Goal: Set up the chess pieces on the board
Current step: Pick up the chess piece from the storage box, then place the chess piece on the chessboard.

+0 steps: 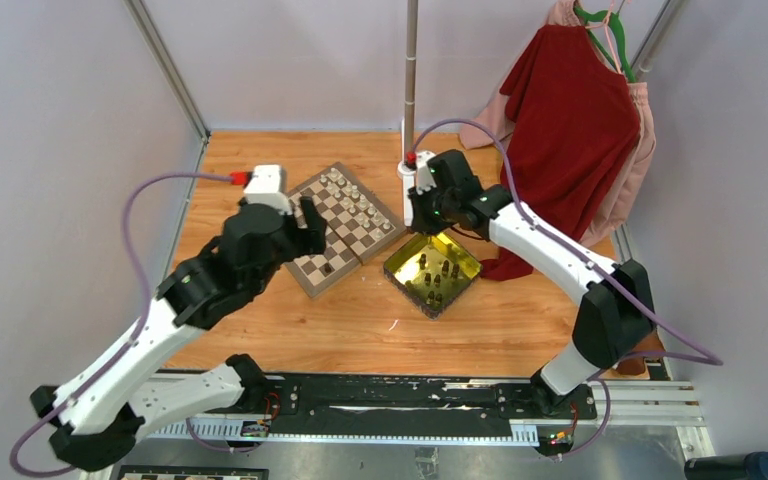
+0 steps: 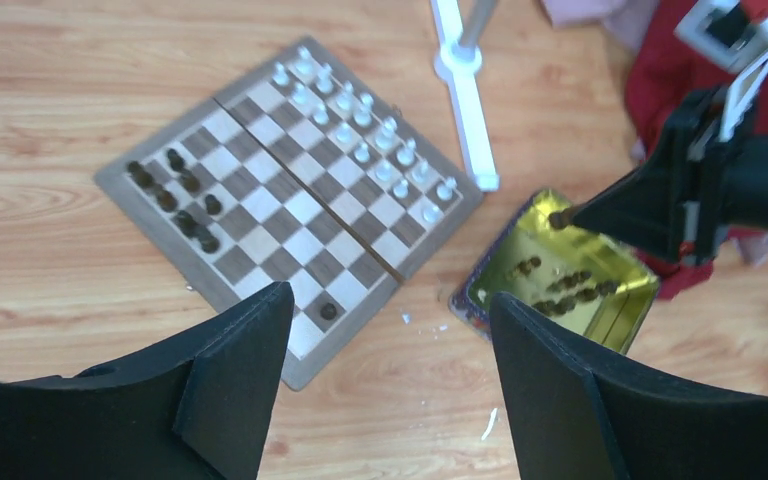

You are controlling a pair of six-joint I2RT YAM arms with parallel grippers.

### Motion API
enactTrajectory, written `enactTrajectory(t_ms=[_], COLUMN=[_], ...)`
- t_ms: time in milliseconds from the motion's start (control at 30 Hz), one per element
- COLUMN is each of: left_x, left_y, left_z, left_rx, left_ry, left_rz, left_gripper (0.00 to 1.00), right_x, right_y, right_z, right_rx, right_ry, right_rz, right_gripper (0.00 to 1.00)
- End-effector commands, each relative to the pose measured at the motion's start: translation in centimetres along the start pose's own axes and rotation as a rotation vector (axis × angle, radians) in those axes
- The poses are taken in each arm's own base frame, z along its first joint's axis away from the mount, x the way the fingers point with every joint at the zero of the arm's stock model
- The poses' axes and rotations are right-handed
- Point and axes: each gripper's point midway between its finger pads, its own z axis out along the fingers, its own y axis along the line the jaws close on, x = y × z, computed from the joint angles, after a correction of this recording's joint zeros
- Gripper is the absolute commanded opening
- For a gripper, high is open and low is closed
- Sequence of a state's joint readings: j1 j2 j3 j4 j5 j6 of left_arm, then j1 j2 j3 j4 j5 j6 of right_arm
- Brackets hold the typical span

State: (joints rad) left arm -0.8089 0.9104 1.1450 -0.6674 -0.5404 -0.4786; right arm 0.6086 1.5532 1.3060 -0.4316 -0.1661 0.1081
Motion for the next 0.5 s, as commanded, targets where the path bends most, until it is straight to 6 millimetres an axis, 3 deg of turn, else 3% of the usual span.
enactTrajectory(t_ms=[0, 267, 467], left_x=[-2.7, -6.8, -9.0], left_y=[3.5, 4.7, 5.4], left_z=[-3.4, -6.9, -8.7], left_rx=[-0.094, -0.076, -0.078], left_ry=[-0.116, -0.209, -0.267], left_rz=[-0.047, -0.008, -0.016], left_gripper=[0.77, 0.78, 0.78], right_x=[-0.7, -2.8, -3.0], right_y=[3.5, 12.4, 16.2], right_z=[1.0, 4.3, 6.8], right_rx=[-0.006, -0.052, -0.041], right_ry=[0.056, 0.1, 0.108], right_rz=[-0.077, -0.243, -0.31], right_gripper=[0.0, 0.0, 0.0])
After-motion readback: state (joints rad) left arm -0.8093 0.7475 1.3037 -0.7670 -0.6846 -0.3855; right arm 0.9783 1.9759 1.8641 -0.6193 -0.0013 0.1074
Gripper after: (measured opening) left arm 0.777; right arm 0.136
